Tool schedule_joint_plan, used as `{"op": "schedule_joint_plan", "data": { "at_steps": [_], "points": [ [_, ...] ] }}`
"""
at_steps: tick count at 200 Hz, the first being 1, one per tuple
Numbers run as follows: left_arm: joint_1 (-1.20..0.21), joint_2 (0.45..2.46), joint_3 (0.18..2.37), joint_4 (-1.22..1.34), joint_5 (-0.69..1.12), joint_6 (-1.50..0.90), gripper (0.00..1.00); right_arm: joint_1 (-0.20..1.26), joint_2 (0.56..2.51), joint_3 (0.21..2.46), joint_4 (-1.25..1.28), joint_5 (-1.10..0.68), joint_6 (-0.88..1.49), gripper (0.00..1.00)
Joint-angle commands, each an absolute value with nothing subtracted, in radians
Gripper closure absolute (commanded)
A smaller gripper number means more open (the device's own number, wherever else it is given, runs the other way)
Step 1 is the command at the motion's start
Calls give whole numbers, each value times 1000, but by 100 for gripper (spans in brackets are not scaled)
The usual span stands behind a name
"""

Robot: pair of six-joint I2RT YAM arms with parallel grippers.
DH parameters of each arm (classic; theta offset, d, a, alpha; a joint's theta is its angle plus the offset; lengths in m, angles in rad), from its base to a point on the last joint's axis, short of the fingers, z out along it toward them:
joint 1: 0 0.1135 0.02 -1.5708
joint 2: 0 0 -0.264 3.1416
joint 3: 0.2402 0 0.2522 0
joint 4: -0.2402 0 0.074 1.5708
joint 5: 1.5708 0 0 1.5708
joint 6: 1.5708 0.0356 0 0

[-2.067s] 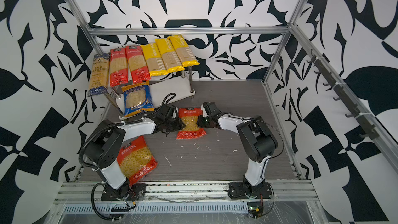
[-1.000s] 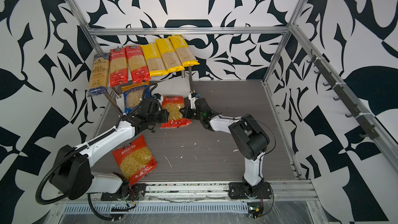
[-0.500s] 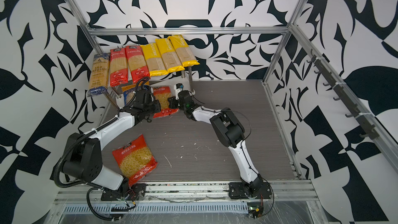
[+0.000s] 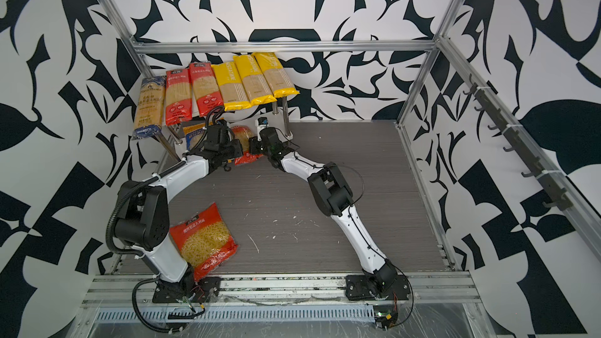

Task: Arrange pasta packages on shelves
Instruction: Place the pasta bag on the shelf.

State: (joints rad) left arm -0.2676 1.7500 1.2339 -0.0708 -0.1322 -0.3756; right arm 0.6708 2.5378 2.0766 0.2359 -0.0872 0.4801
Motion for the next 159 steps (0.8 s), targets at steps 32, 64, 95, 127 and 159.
{"op": "schedule_joint_plan", "data": {
  "at_steps": [32,64,95,127,159],
  "points": [
    [-250,1731,1245,-57,-88,-390,78,647,2464,2070,379,-1,488,100],
    [-249,1674,1208,-57,-91,-397,75,647,2417,2068,406,-14,516,100],
    [-249,1627,1212,-61,-102,-372,77,647,2415,2126,421,-1,545,100],
    [-249,1644,1269,-81,-115,-333,79,647,2448,2210,407,49,553,100],
    [-247,1674,1311,-106,-107,-332,76,644,2484,2240,425,89,588,100]
  ]
}}
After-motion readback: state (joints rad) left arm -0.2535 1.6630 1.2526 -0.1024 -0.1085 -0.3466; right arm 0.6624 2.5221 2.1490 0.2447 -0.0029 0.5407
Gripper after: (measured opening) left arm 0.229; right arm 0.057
